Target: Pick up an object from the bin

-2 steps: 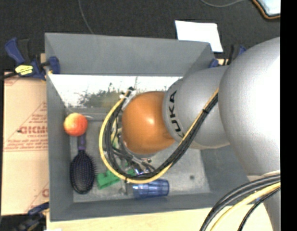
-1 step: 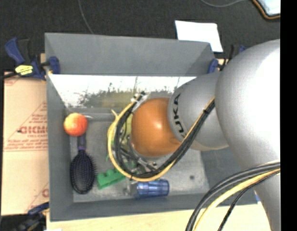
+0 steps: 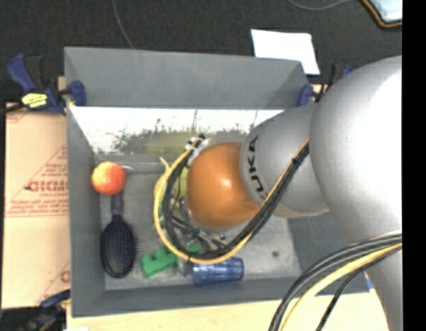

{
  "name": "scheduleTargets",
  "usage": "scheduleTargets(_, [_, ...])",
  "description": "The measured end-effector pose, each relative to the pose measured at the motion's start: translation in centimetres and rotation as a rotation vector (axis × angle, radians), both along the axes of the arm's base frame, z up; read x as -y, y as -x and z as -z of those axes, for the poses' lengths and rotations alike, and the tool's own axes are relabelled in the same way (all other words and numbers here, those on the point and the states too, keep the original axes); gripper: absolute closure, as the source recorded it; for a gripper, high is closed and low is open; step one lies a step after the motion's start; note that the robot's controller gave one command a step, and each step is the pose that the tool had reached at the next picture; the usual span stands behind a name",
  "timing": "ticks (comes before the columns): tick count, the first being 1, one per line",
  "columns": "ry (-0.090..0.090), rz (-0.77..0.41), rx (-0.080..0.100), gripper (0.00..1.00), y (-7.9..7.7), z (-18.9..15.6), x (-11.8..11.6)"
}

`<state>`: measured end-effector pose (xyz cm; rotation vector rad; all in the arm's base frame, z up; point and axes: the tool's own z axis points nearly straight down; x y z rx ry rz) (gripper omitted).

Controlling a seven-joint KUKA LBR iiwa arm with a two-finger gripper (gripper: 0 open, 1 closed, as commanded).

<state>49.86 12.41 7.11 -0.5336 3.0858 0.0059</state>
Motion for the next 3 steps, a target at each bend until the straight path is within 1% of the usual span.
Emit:
scheduleTargets(1, [0.000, 0.000, 0.000, 1.00, 0.0, 0.0, 0.0])
scheduleTargets(2, [-0.001, 0.004, 0.003, 1.00, 0.0, -0.7, 0.0])
scheduleTargets(3, [0.000, 0.005, 0.000, 1.00, 0.1, -2.8, 0.1])
